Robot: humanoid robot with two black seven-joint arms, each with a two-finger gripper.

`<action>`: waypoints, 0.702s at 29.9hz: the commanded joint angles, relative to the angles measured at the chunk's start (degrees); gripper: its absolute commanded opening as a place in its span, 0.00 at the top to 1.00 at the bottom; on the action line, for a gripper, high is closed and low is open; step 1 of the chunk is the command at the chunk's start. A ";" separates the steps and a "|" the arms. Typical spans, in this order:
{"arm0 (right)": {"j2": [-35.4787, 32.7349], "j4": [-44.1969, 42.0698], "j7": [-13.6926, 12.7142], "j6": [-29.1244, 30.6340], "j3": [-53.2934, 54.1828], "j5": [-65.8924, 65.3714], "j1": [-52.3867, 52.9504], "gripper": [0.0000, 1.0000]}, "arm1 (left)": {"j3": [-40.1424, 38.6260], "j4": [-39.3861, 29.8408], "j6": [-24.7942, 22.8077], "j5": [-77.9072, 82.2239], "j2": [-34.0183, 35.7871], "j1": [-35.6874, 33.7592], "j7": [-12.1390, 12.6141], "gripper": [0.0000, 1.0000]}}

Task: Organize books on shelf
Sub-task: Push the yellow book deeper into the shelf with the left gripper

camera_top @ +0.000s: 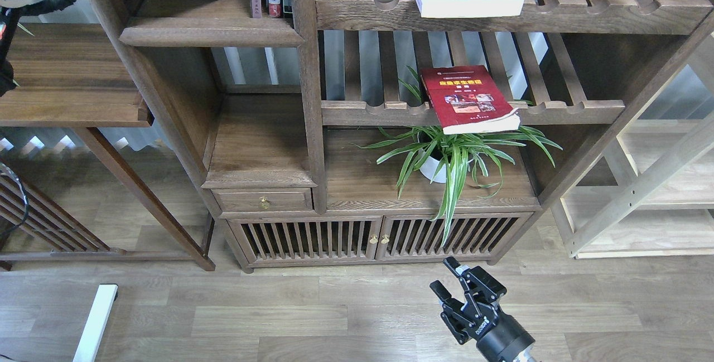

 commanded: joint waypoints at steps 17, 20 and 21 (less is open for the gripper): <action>-0.06 0.00 0.00 0.00 0.08 0.06 -1.77 0.31 | -1.82 0.65 -1.39 -1.61 -2.20 3.00 0.02 0.99; 0.03 0.09 0.00 0.00 -0.01 0.06 -1.94 0.31 | -4.37 1.27 -1.92 -0.99 -1.76 2.56 0.02 0.99; 0.03 0.09 0.00 0.00 -0.01 0.06 -2.21 0.31 | -4.55 1.27 -1.92 -0.99 -1.50 2.30 0.02 0.99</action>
